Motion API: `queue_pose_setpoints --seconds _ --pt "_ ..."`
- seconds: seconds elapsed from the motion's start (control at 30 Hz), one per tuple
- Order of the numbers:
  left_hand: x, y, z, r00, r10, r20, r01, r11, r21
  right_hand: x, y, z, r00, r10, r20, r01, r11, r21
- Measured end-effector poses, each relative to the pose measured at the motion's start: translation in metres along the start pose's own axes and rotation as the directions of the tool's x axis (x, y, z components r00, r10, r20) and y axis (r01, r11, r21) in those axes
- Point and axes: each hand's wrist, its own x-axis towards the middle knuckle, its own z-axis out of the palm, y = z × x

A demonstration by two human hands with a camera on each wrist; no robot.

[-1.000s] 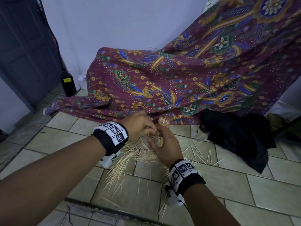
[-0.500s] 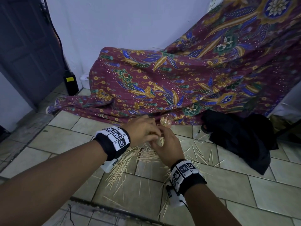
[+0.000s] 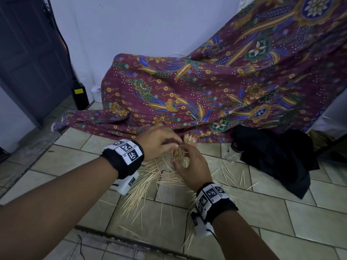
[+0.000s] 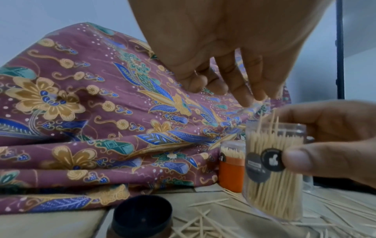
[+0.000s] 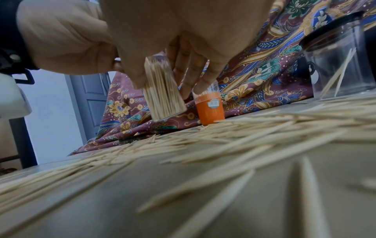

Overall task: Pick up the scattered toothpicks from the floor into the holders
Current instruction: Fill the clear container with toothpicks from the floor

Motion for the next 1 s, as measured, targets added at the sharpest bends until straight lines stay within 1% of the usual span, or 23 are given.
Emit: queue_pose_setpoints --seconds 0.03,0.07,0.13,0.2,0.27,0.33,0.4,0.43,0.57,0.7,0.8,0.9,1.0 --pt "-0.002 0.0 -0.001 1.0 0.026 0.001 -0.026 1.0 0.012 0.0 0.0 0.0 1.0 -0.006 -0.002 0.006 1.0 0.003" --pt "-0.006 0.001 -0.001 0.998 0.051 0.037 -0.052 0.998 0.034 0.0 0.0 0.0 1.0 -0.007 -0.003 0.007 1.0 0.005" --pt "-0.018 0.004 0.004 0.982 0.064 0.178 -0.087 0.989 0.123 0.0 0.001 0.001 1.0 -0.004 -0.009 0.004 1.0 0.01" --pt "-0.029 0.003 0.011 0.95 0.016 0.311 -0.103 0.959 0.265 0.001 0.003 0.002 1.0 0.004 -0.013 -0.004 1.0 0.012" --pt "-0.035 0.001 0.017 0.926 -0.038 0.376 -0.097 0.938 0.333 0.001 0.005 0.002 1.0 0.017 -0.011 -0.017 1.0 0.005" --pt "-0.038 -0.003 0.017 0.933 -0.029 0.358 -0.095 0.942 0.322 0.001 0.007 0.002 1.0 0.017 -0.009 -0.017 1.0 0.002" --pt "-0.038 -0.006 0.015 0.959 0.027 0.281 -0.115 0.947 0.301 0.001 0.007 0.002 1.0 0.011 -0.01 -0.011 1.0 -0.004" --pt "-0.037 -0.006 0.014 0.965 0.033 0.261 -0.116 0.944 0.309 0.001 0.007 0.002 1.0 0.008 -0.012 -0.008 1.0 -0.005" --pt "-0.041 -0.005 0.016 0.94 -0.049 0.337 -0.08 0.93 0.359 0.001 0.006 0.003 1.0 0.006 -0.005 -0.006 1.0 0.006" --pt "-0.042 -0.007 0.013 0.973 -0.009 0.232 -0.06 0.955 0.29 0.001 0.006 0.003 1.0 0.023 -0.004 -0.022 0.999 0.023" --pt "-0.044 -0.009 0.014 0.963 -0.038 0.268 -0.049 0.95 0.309 0.001 0.005 0.004 1.0 0.03 -0.002 -0.03 0.999 0.024" --pt "-0.044 -0.012 0.013 0.969 -0.037 0.244 -0.037 0.955 0.295 0.0 0.005 0.003 1.0 0.028 -0.012 -0.028 0.999 0.02" --pt "-0.043 -0.012 0.013 0.968 -0.035 0.247 -0.045 0.95 0.31 -0.001 0.003 0.002 1.0 0.018 -0.009 -0.017 0.999 0.027"
